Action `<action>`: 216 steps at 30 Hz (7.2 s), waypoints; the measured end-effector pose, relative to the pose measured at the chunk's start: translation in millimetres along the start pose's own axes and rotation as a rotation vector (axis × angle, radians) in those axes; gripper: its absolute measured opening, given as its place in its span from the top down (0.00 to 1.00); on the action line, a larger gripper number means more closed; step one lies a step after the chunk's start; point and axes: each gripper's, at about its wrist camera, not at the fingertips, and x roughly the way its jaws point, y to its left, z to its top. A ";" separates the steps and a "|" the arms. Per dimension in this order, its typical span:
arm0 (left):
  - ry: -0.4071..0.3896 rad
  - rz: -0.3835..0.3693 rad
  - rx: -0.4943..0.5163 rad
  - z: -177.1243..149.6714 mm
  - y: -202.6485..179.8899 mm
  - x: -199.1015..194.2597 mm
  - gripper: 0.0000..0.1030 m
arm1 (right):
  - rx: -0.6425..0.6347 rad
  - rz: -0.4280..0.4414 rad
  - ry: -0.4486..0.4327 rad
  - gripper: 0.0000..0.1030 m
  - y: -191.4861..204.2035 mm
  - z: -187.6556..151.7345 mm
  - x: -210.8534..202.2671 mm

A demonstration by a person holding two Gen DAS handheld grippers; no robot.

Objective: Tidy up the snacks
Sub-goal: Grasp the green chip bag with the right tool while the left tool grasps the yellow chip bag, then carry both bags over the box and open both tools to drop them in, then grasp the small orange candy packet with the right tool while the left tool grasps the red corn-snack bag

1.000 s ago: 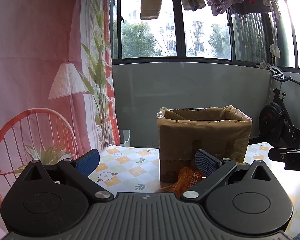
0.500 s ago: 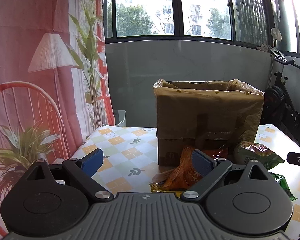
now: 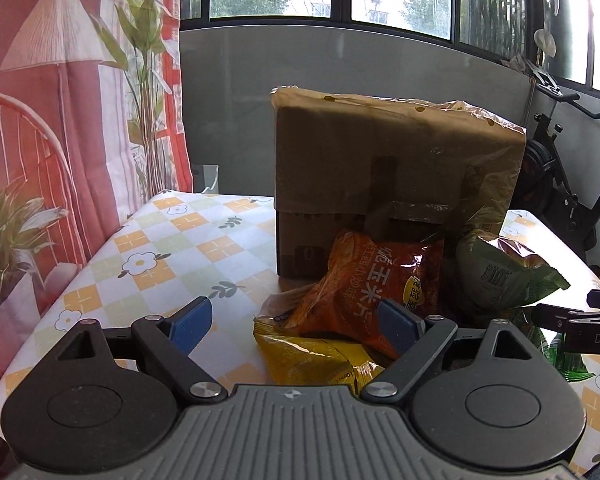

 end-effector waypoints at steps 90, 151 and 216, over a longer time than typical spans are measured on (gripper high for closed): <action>-0.235 0.004 -0.054 76.7 24.7 -42.0 0.27 | -0.021 0.172 -0.223 0.14 -4.0 83.3 -41.7; -0.236 -0.010 0.066 171.4 -1.3 34.2 0.05 | -0.073 0.411 -0.179 0.00 -2.7 178.7 32.0; 0.099 -0.156 -0.001 4.8 -21.6 102.4 0.06 | 0.031 0.090 0.221 0.66 -71.4 -21.9 74.5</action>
